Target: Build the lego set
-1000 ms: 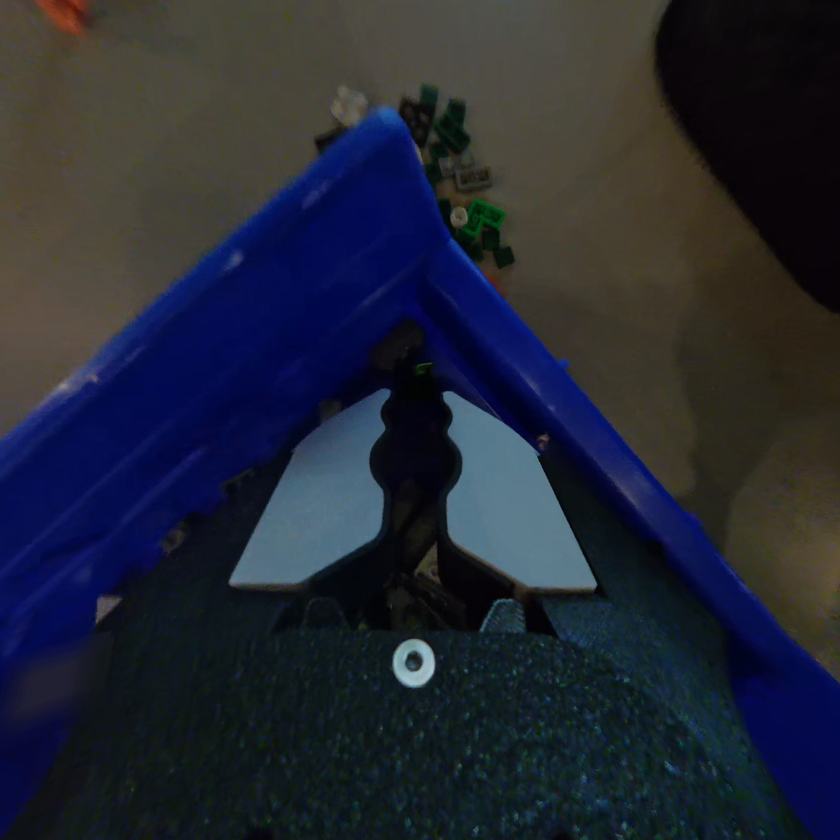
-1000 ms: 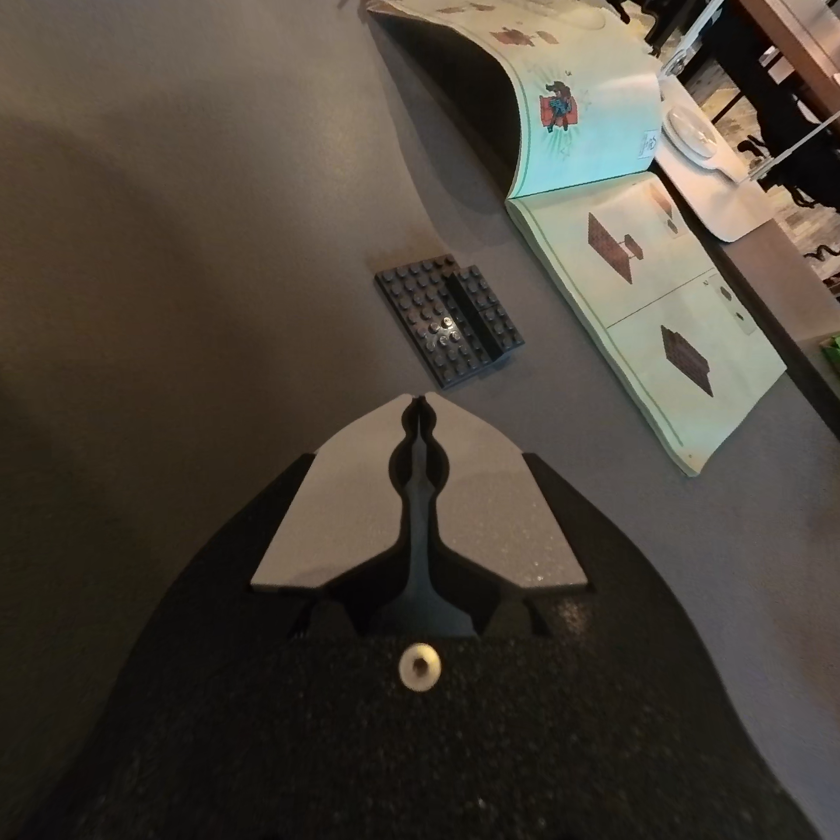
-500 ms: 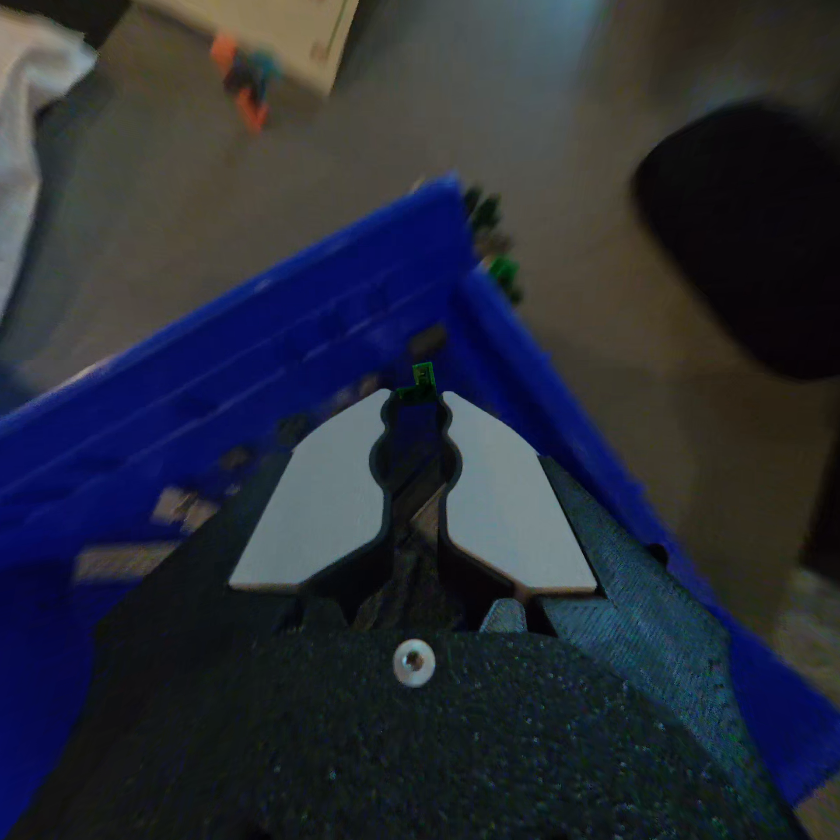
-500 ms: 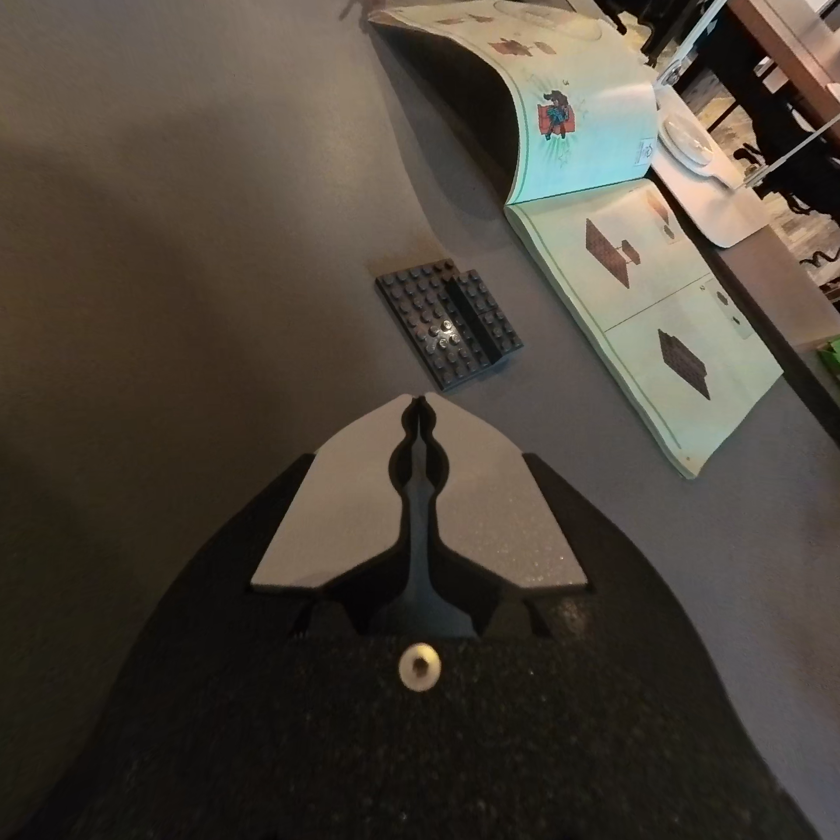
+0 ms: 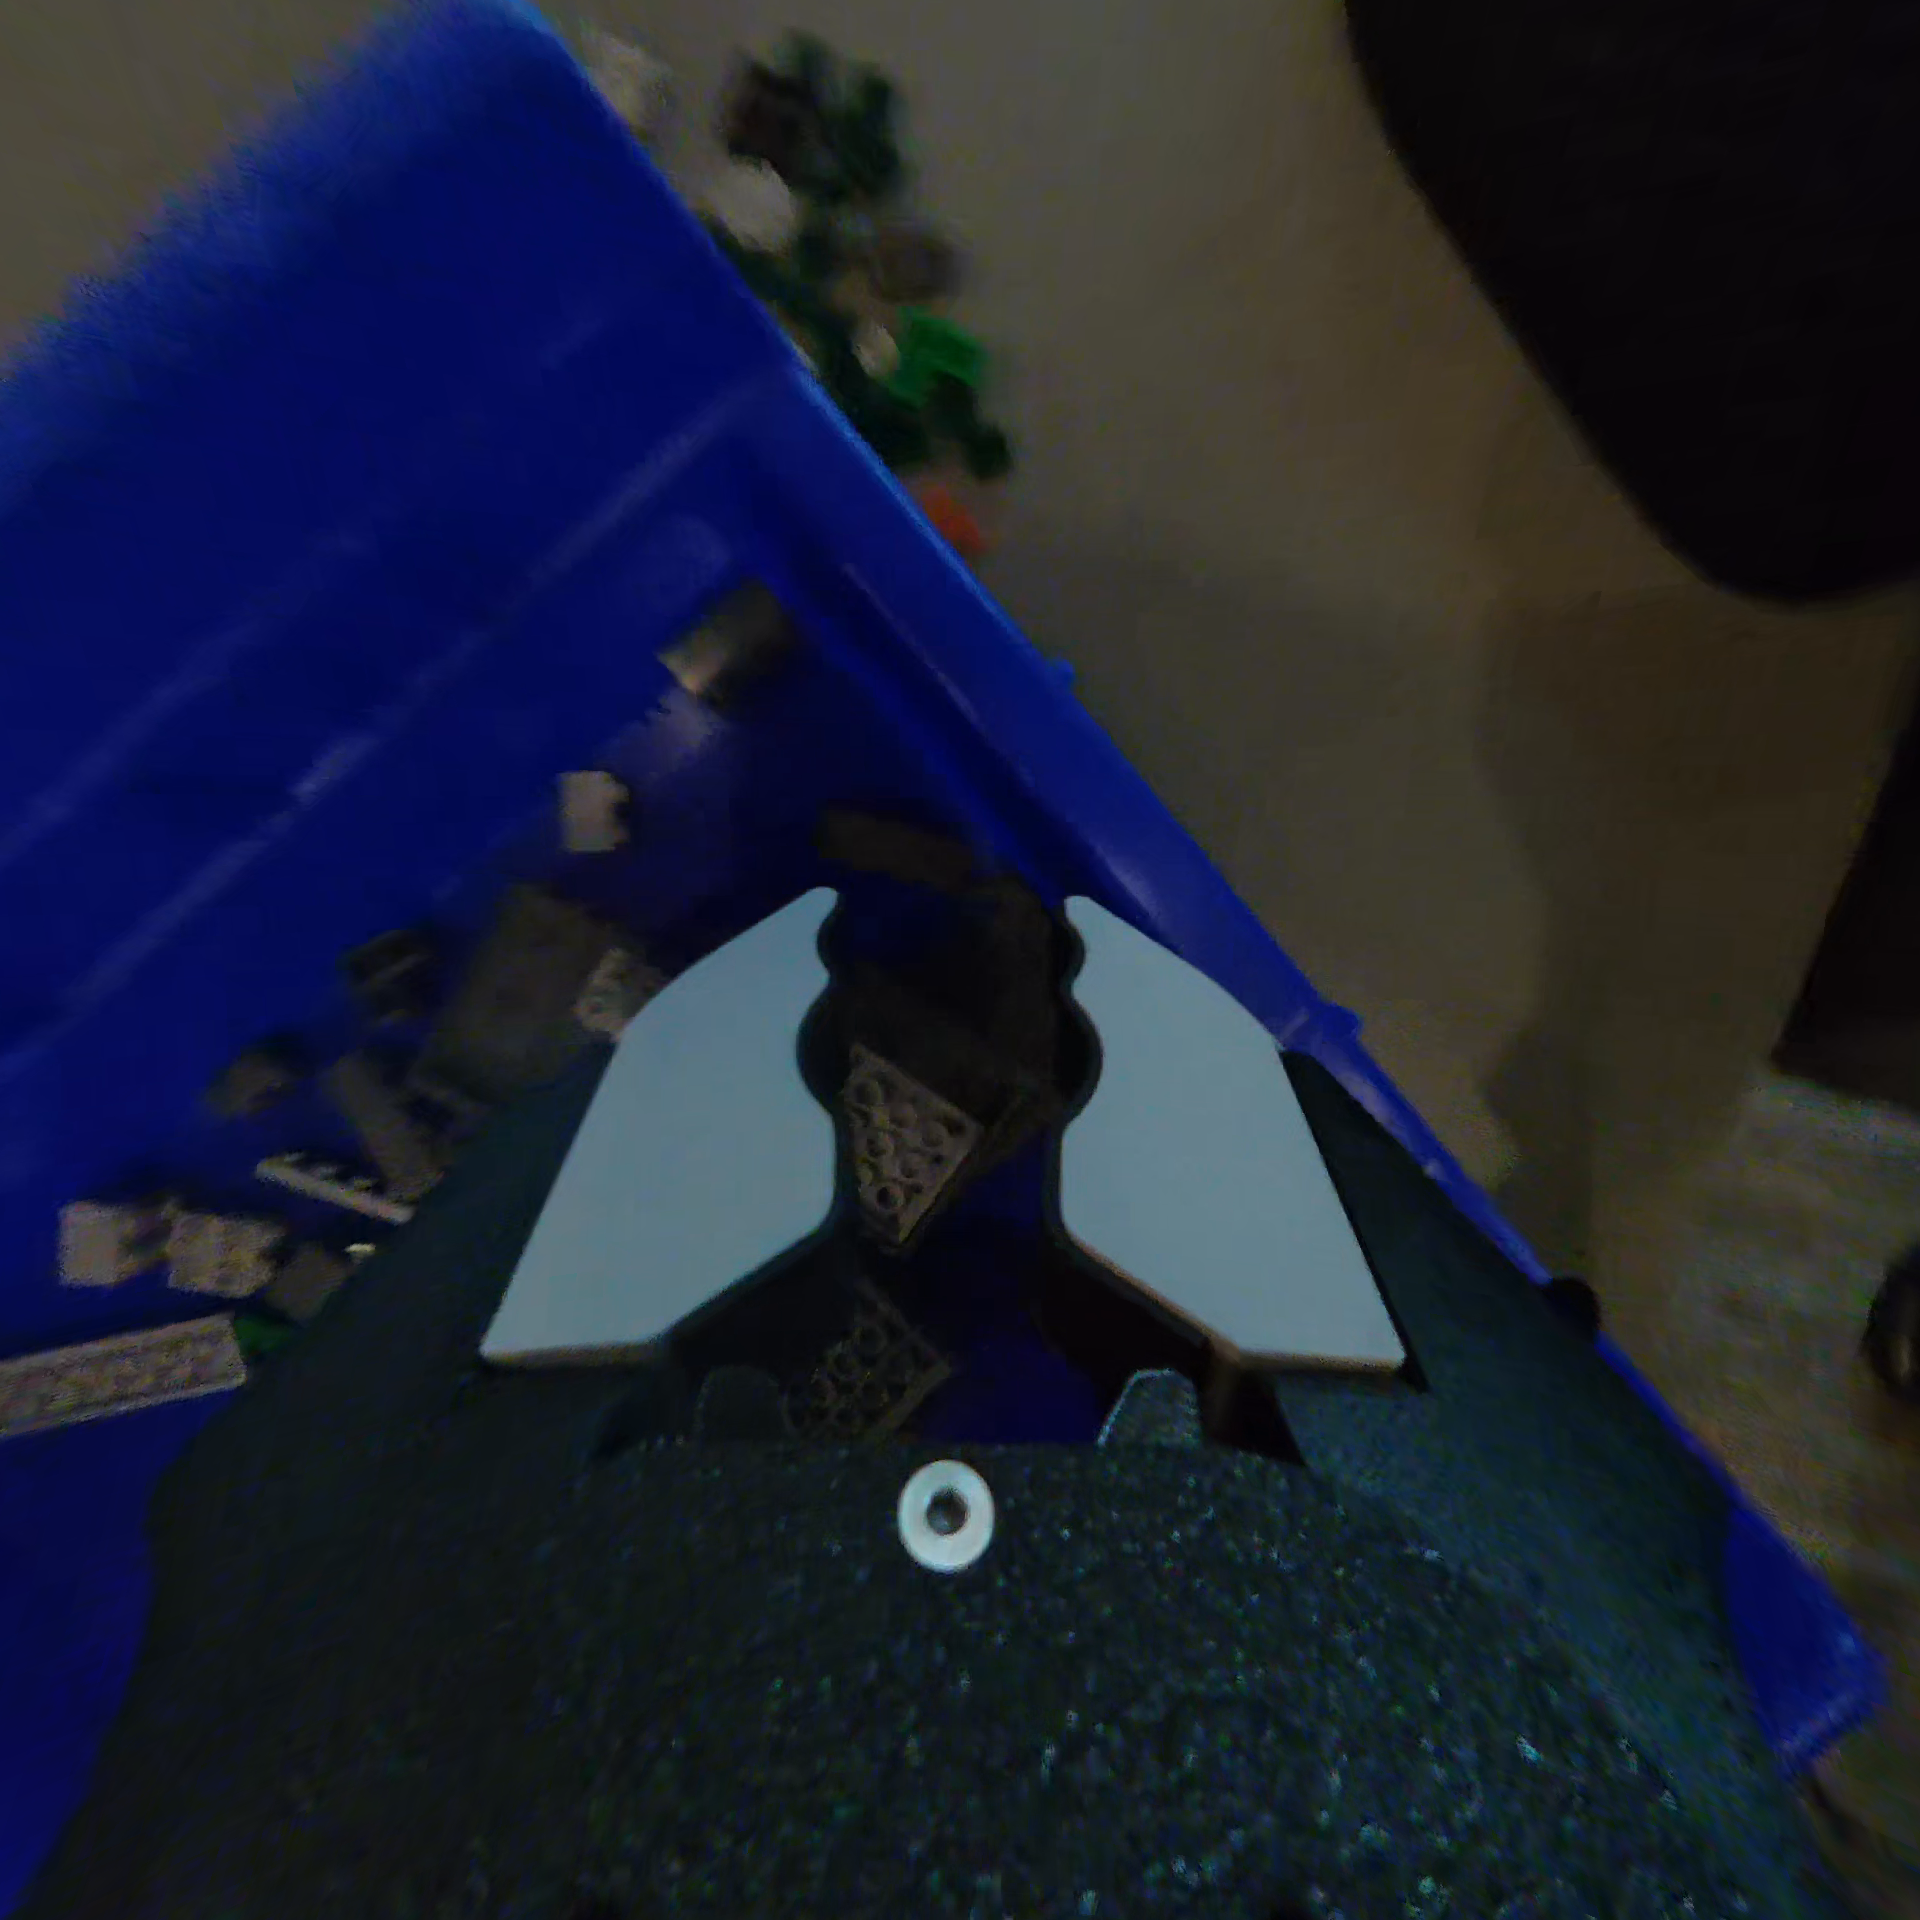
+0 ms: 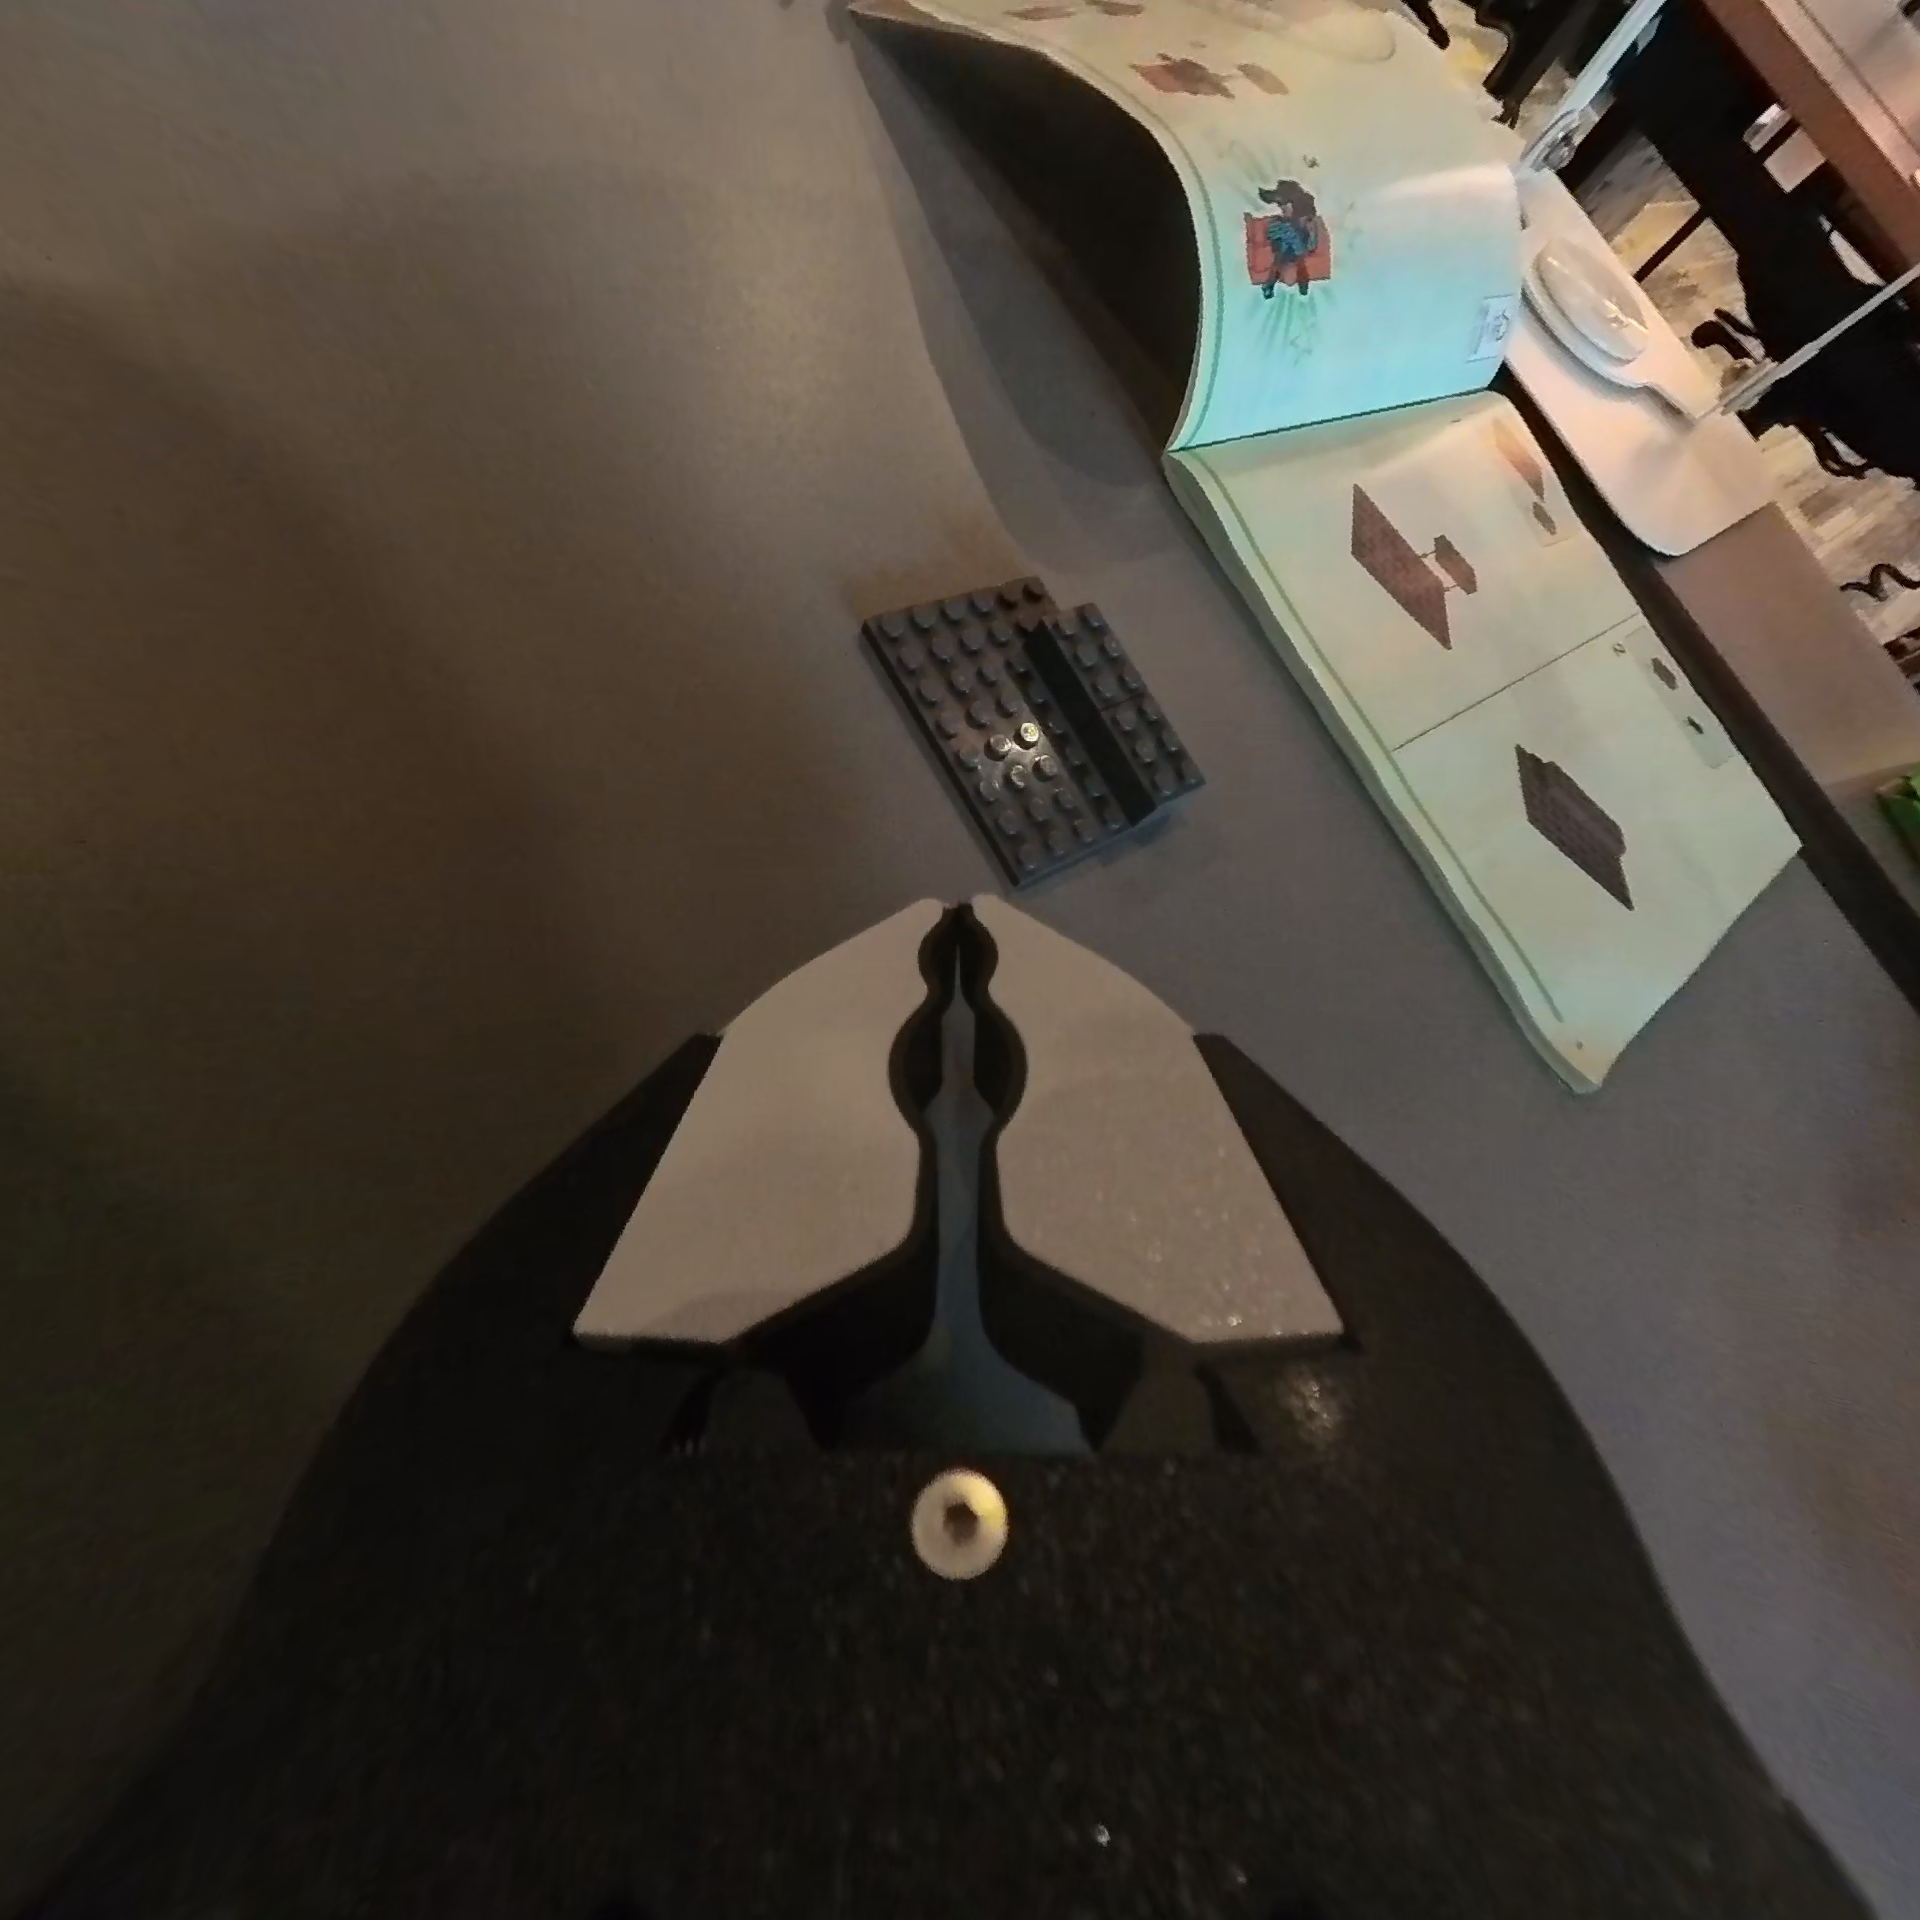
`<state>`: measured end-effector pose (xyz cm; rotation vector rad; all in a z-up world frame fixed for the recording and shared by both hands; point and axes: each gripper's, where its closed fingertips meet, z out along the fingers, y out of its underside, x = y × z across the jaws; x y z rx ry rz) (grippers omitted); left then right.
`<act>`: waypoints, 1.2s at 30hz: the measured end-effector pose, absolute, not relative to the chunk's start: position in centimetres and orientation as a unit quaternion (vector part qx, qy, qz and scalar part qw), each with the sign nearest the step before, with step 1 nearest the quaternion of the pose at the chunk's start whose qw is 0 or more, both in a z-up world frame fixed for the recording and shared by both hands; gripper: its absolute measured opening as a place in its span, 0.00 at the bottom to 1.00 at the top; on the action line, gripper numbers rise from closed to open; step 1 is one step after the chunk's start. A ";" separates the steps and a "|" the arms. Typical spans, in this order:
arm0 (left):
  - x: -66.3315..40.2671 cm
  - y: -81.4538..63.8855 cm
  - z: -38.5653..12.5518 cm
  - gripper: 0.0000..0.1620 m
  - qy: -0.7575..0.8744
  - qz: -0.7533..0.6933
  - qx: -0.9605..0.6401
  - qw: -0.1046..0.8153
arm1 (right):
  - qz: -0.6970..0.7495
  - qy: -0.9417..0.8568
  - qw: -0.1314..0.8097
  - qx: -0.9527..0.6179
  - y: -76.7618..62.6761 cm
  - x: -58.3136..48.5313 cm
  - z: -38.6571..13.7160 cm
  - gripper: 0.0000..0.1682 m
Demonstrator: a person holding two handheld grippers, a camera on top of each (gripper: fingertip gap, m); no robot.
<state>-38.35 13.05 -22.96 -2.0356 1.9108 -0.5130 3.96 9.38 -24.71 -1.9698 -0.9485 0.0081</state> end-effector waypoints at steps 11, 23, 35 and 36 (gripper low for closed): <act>-40.1 13.8 -25.4 0.20 0.708 -0.128 -0.685 0.111 | 0.002 -0.382 0.459 -0.802 9.5 4.0 -24.7 0.00; -45.9 19.6 -21.8 0.05 0.651 -0.019 -0.738 0.179 | 0.002 -0.380 0.458 -0.804 9.5 4.1 -24.7 0.00; -46.6 15.0 -20.6 0.26 0.629 -0.070 -0.760 0.143 | 0.004 -0.382 0.458 -0.803 9.5 4.0 -24.8 0.00; -46.1 14.4 -21.3 0.27 0.636 -0.073 -0.757 0.131 | 0.004 -0.382 0.459 -0.802 9.5 4.0 -24.7 0.00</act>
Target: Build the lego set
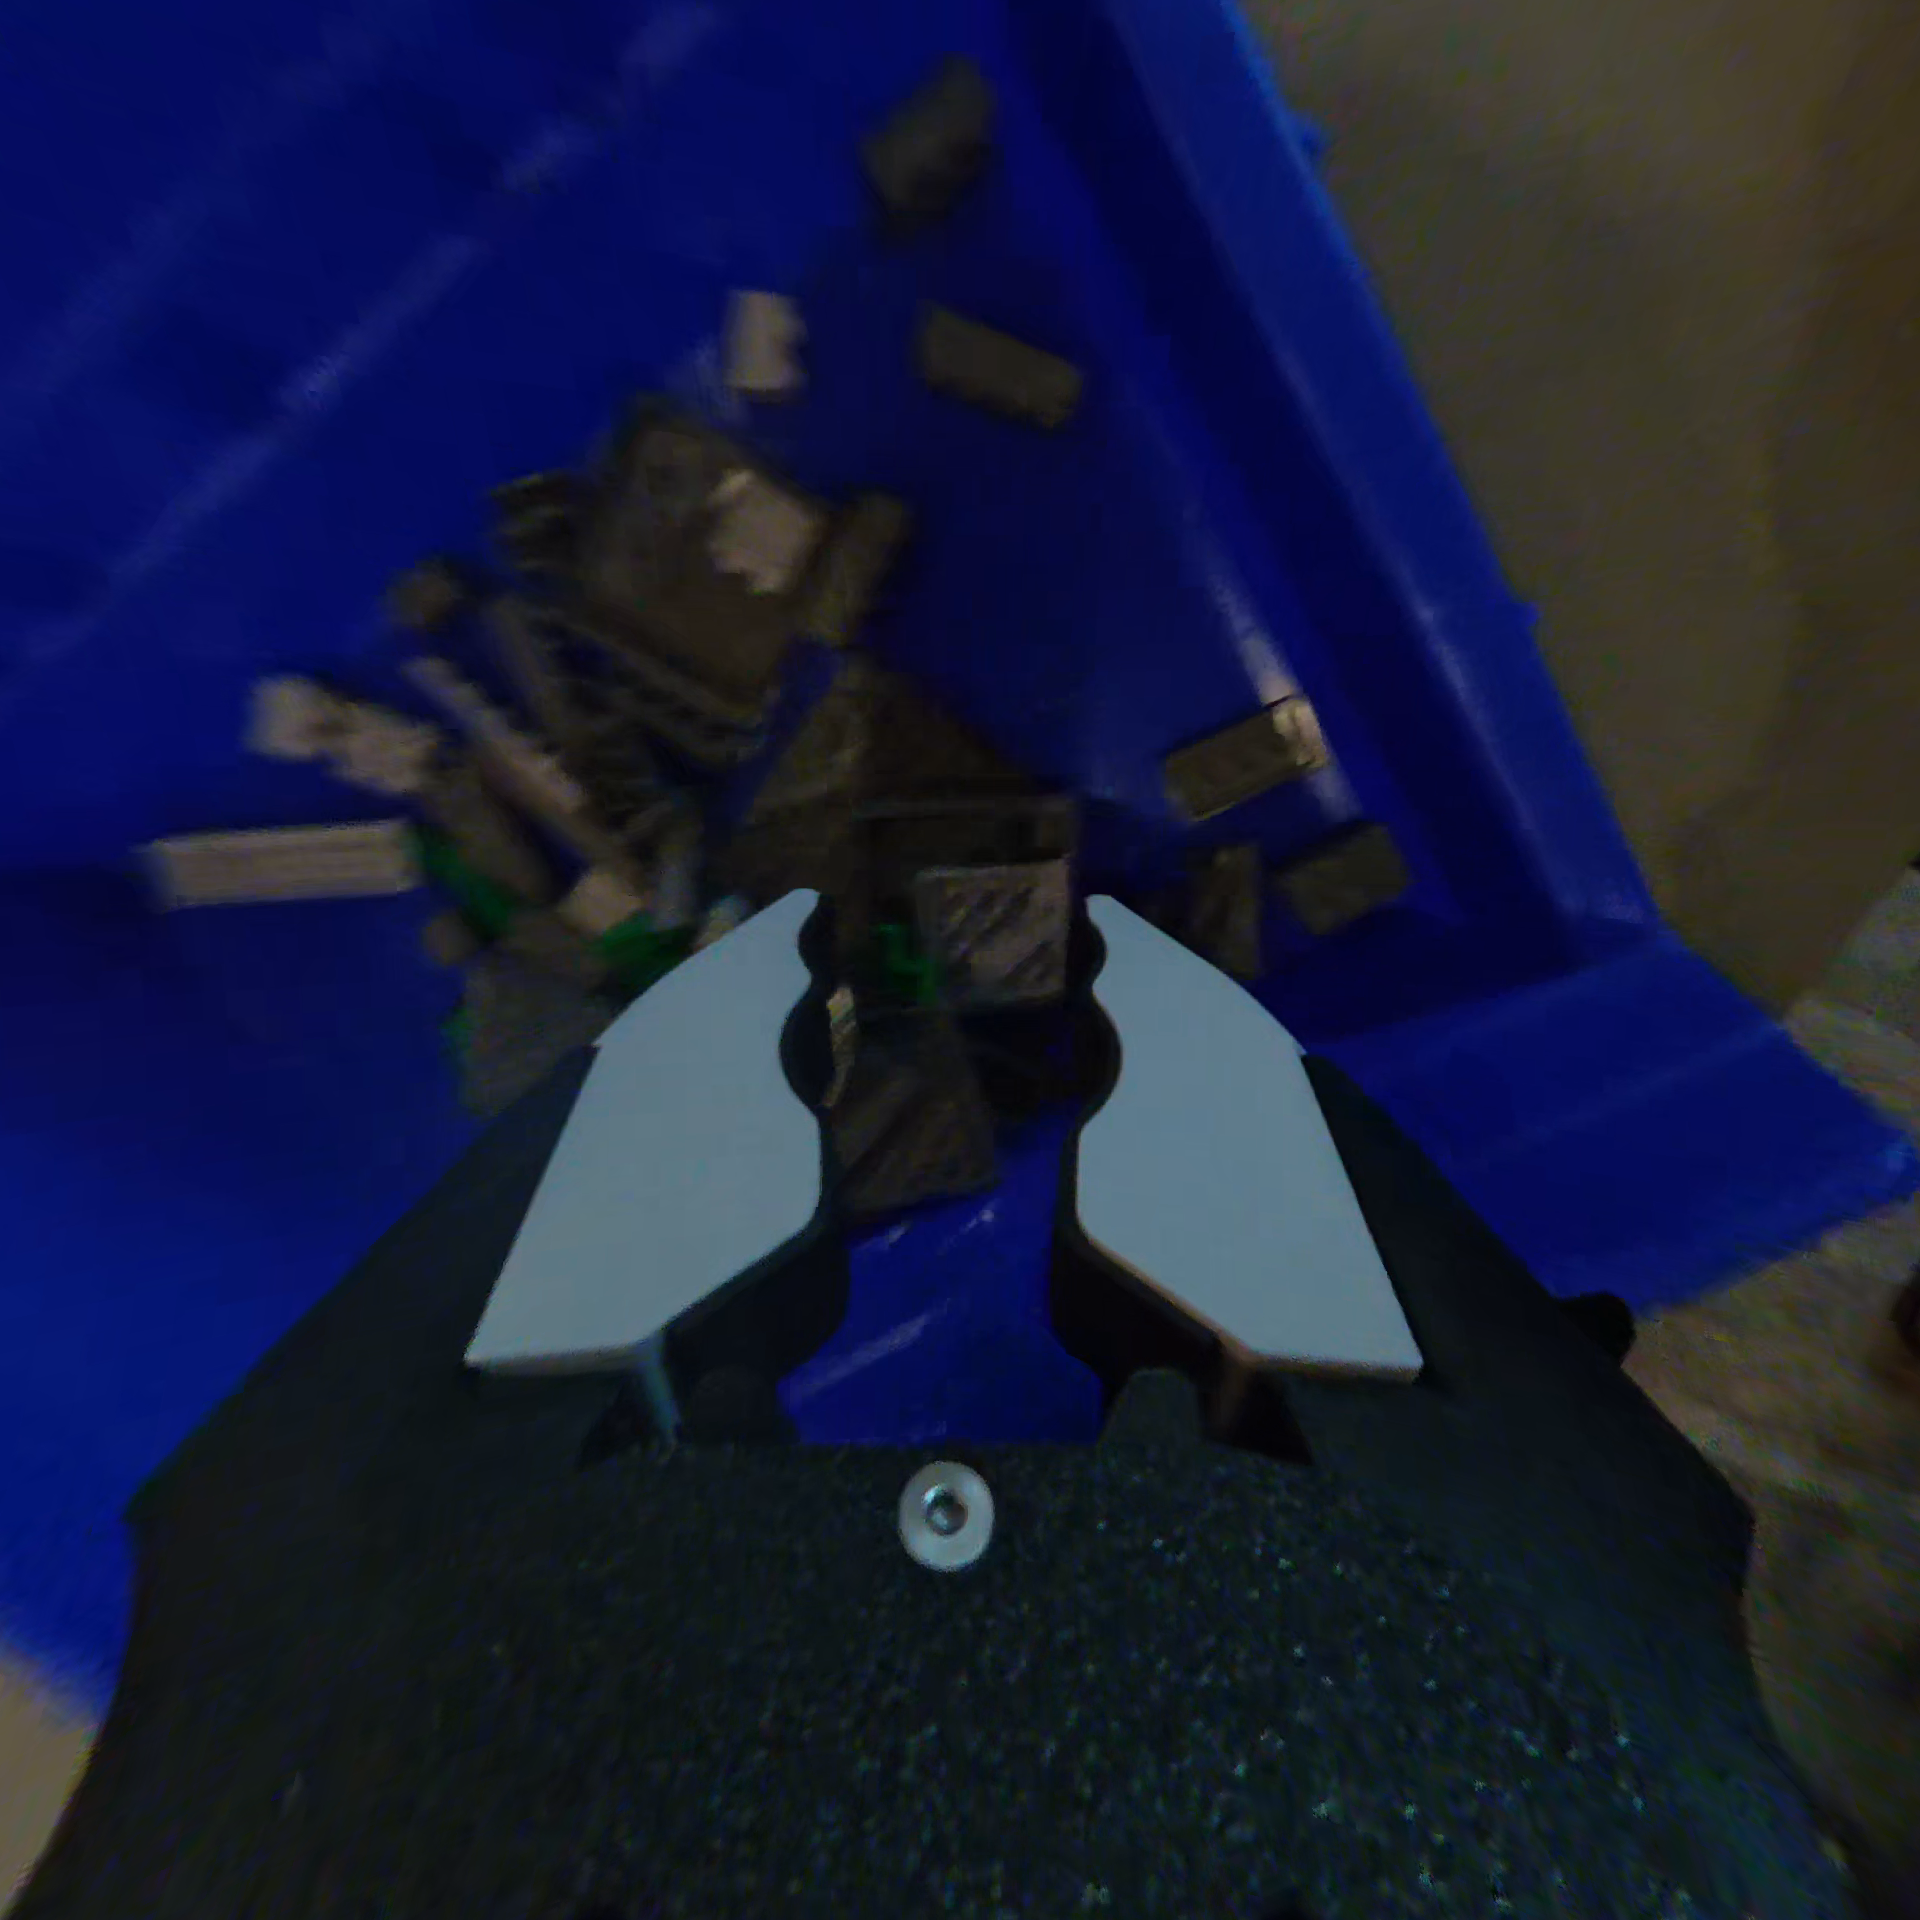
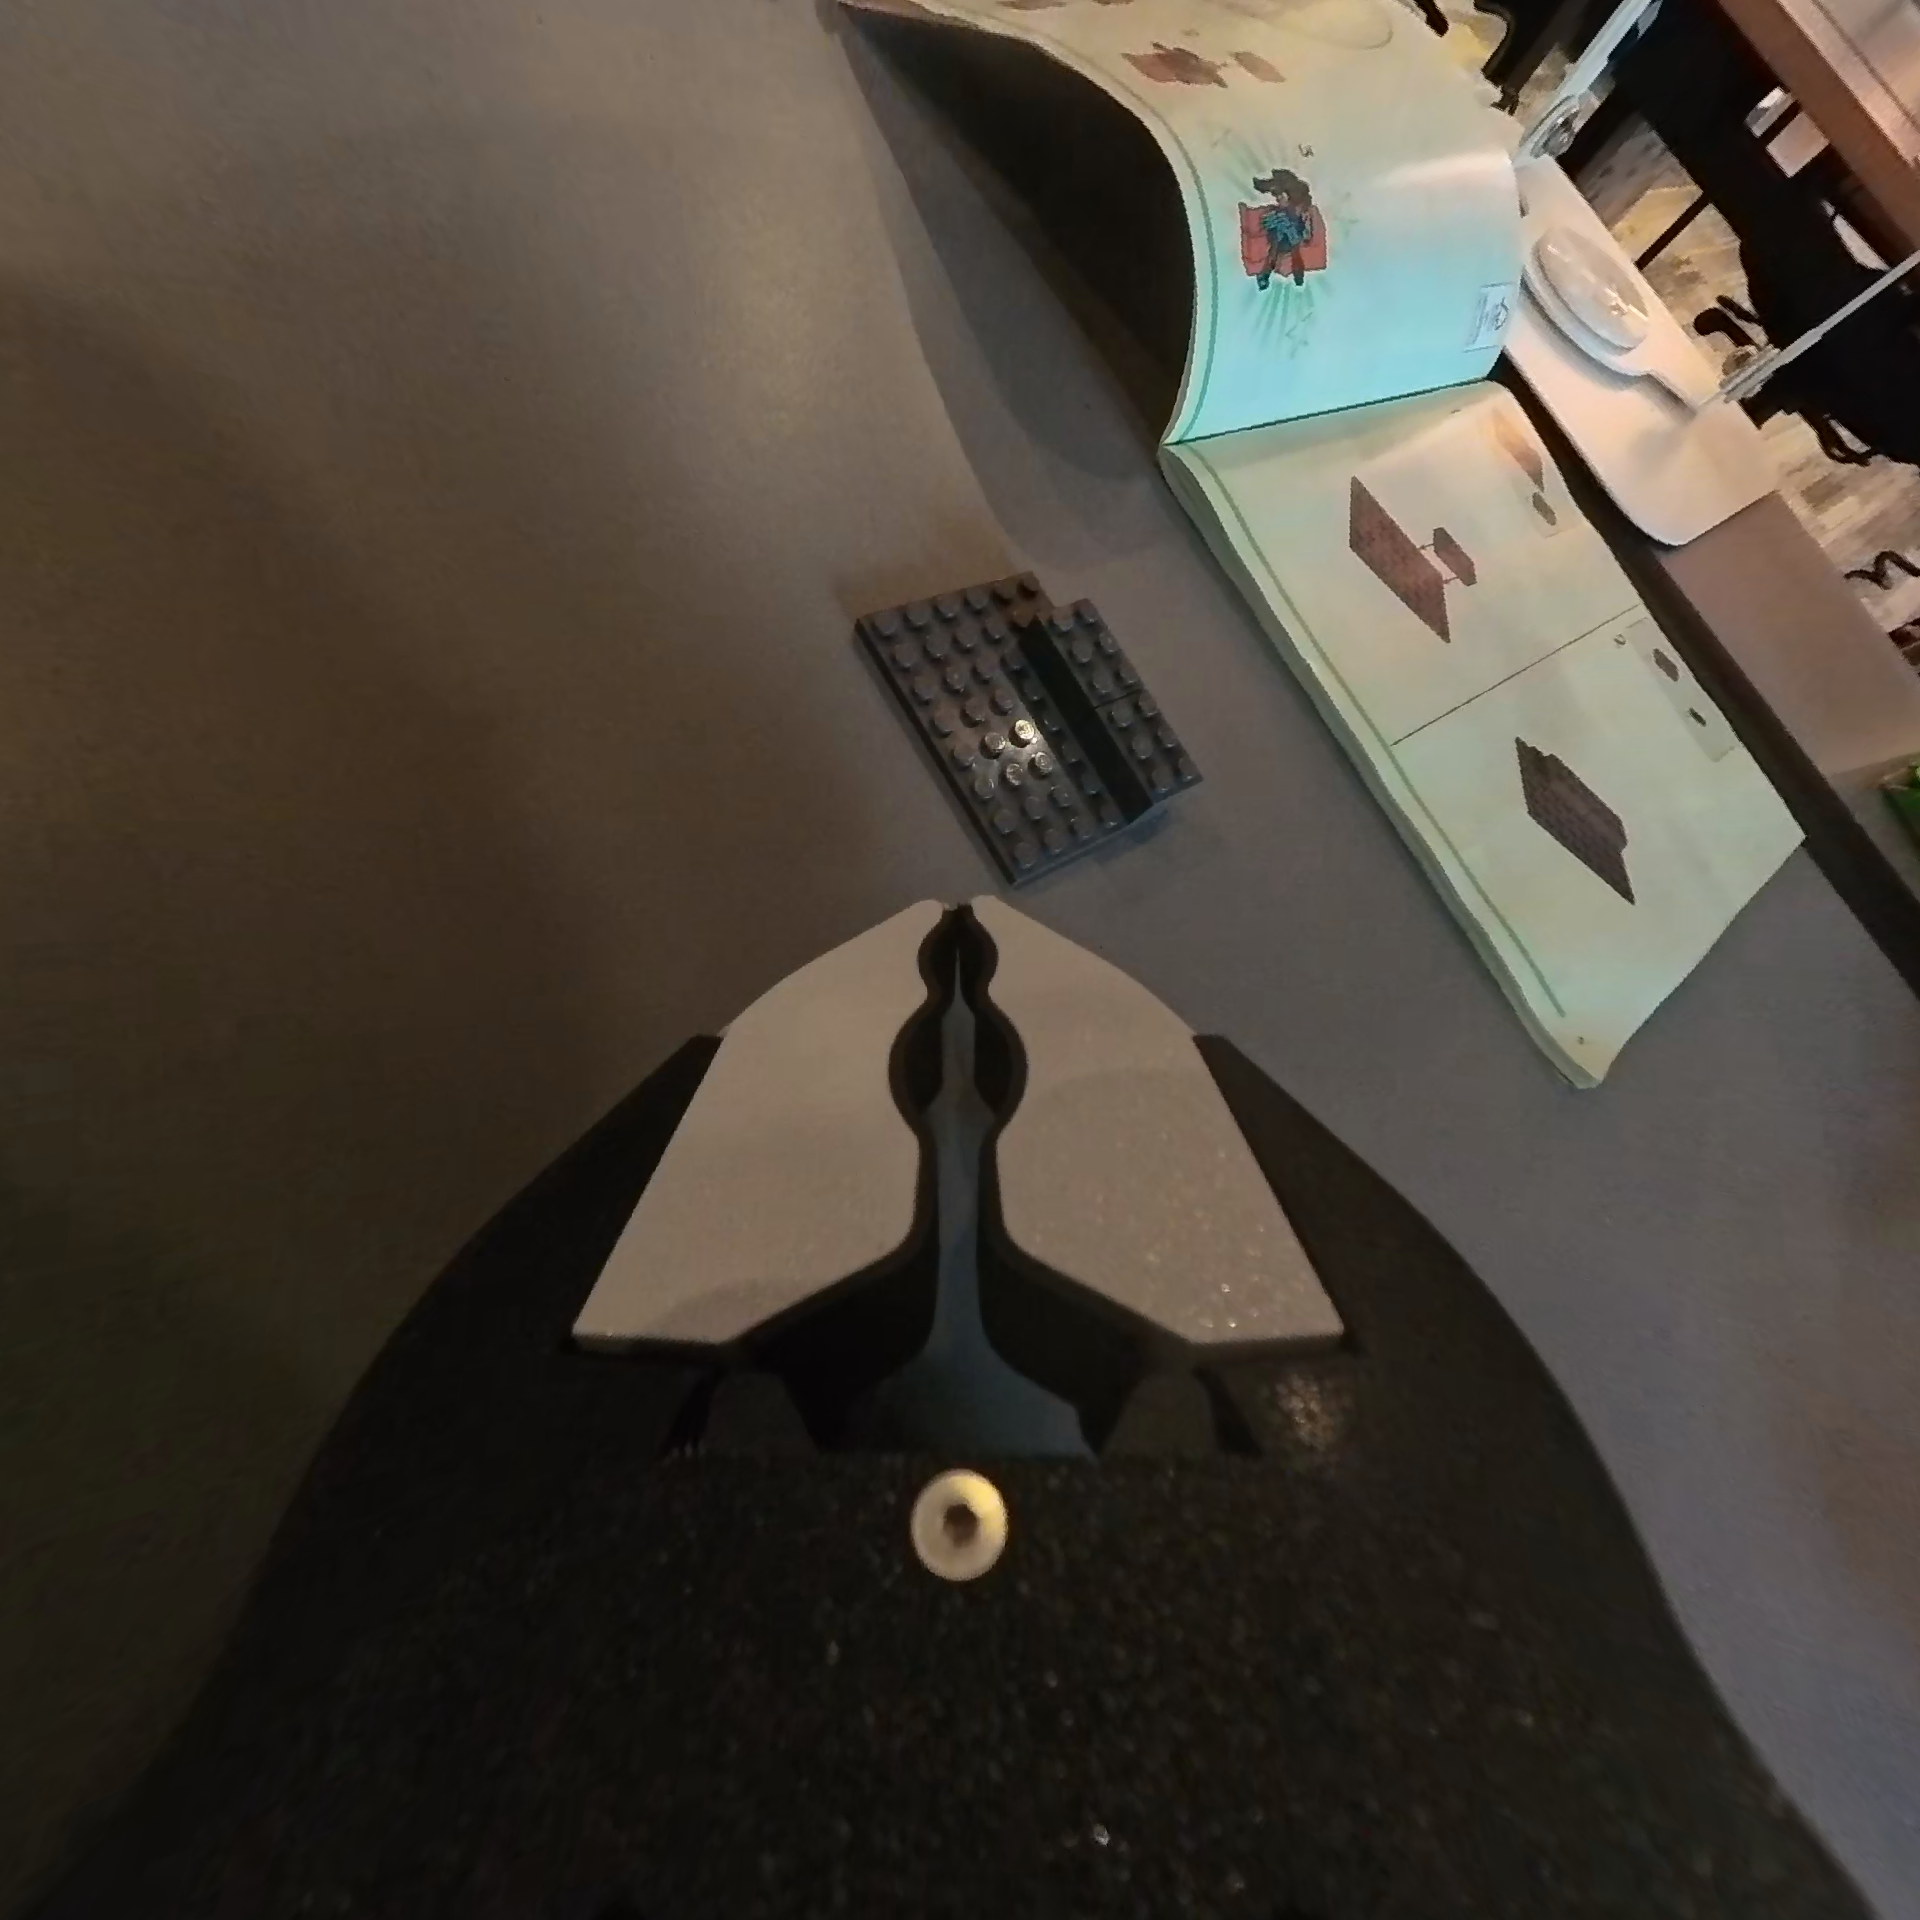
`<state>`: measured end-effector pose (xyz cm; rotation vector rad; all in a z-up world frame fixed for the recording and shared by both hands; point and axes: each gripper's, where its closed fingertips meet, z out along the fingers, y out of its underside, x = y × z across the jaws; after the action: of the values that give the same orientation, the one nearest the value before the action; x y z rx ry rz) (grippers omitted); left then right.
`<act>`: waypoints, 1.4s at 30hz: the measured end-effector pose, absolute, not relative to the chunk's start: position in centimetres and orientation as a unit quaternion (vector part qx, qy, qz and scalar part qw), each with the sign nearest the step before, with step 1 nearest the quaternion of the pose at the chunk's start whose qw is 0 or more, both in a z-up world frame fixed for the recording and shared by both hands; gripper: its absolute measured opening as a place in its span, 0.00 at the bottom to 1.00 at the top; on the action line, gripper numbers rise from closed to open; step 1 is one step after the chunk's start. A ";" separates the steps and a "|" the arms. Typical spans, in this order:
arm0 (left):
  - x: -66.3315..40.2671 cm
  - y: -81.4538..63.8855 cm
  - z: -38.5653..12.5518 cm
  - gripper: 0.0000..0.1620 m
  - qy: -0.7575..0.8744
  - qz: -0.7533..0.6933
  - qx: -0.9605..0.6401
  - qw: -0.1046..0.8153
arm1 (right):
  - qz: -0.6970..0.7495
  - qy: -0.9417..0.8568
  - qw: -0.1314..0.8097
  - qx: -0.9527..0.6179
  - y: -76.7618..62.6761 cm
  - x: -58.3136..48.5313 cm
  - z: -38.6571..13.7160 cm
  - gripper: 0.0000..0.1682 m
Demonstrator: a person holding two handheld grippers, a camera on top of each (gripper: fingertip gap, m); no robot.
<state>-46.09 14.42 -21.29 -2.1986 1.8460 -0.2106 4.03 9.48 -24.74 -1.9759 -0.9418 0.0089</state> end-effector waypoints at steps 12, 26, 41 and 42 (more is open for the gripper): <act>-46.5 15.1 -25.5 0.33 0.670 0.002 -0.742 0.019 | 0.003 -0.382 0.463 -0.799 9.5 4.0 -24.6 0.00; -48.9 19.9 -20.8 0.39 0.603 0.036 -0.781 0.162 | 0.002 -0.383 0.459 -0.801 9.5 4.1 -24.7 0.00; -43.3 9.7 -23.8 0.31 0.702 -0.106 -0.704 -0.022 | 0.002 -0.384 0.460 -0.801 9.4 4.0 -24.7 0.00; -43.1 9.4 -24.1 0.31 0.710 -0.105 -0.696 -0.031 | 0.002 -0.384 0.460 -0.801 9.4 4.0 -24.7 0.00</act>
<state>-43.13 9.39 -24.07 -2.2316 2.2753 -0.3351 4.03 9.44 -24.72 -1.9712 -0.9451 0.0037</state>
